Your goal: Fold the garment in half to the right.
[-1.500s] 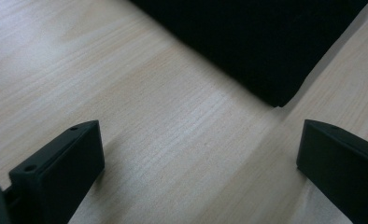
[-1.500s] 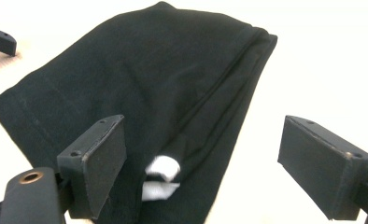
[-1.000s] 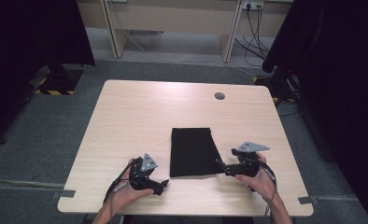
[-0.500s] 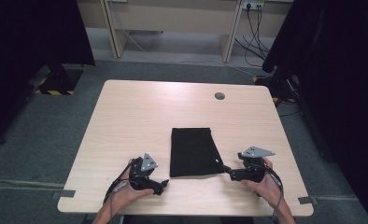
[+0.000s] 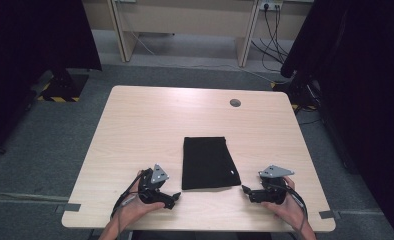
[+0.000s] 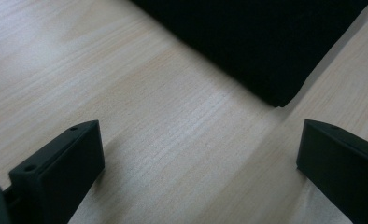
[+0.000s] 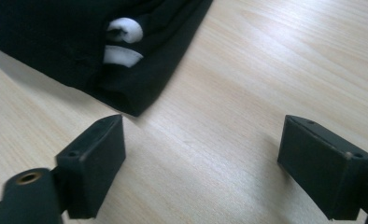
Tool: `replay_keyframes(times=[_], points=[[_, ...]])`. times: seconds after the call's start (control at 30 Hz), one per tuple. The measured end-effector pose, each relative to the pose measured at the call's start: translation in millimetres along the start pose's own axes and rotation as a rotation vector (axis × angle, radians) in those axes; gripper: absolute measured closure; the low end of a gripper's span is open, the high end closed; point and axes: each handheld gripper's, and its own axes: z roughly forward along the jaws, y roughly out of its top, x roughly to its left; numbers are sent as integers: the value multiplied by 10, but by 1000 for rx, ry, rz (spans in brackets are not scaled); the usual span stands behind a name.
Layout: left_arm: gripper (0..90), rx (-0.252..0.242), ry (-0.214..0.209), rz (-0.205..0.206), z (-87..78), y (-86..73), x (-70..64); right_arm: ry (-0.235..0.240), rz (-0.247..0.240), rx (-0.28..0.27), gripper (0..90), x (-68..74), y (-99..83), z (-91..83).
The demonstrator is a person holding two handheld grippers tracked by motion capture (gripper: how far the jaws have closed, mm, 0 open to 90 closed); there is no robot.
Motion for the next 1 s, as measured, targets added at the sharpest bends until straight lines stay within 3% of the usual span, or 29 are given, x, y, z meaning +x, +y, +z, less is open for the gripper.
replay_keyframes(times=[1.0], points=[[0, 1, 6, -4, -17, -17, -10, -23, 32, -1, 139, 24, -191, -188]])
